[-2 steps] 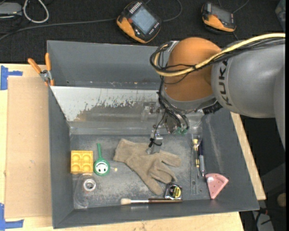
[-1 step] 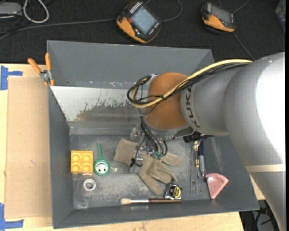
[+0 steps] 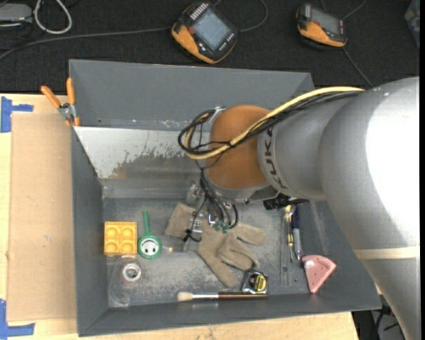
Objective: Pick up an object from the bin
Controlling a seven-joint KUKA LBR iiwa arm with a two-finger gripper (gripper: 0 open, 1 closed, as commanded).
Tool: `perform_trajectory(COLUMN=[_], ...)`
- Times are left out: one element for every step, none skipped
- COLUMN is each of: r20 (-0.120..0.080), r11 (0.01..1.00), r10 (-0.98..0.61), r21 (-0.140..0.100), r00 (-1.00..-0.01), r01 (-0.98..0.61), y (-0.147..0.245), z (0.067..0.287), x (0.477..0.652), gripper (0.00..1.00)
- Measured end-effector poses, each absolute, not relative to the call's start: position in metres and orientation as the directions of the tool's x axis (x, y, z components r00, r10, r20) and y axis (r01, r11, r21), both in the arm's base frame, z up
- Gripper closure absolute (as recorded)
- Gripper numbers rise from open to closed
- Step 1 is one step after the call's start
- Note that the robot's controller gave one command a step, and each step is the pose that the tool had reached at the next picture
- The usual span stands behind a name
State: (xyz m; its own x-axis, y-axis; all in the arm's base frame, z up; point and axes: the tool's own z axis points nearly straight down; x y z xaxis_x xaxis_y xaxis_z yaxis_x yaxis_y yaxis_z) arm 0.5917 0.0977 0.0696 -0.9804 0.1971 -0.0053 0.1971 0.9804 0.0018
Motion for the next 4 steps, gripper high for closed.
perform_trajectory(r20=[0.003, -0.003, -0.001, -0.001], r11=[0.986, 0.981, 0.986, 0.986], r10=[0.164, 0.192, 0.169, 0.169], r21=[0.002, 0.002, 0.004, 0.004], r00=[-0.986, -0.981, -0.986, -0.986], r01=[0.164, 0.192, 0.169, 0.169], y=[0.087, 0.097, 0.089, 0.089], z=[0.069, 0.069, 0.07, 0.07], x=[0.592, 0.592, 0.593, 0.593], gripper=[0.0, 0.0, 1.0, 1.0])
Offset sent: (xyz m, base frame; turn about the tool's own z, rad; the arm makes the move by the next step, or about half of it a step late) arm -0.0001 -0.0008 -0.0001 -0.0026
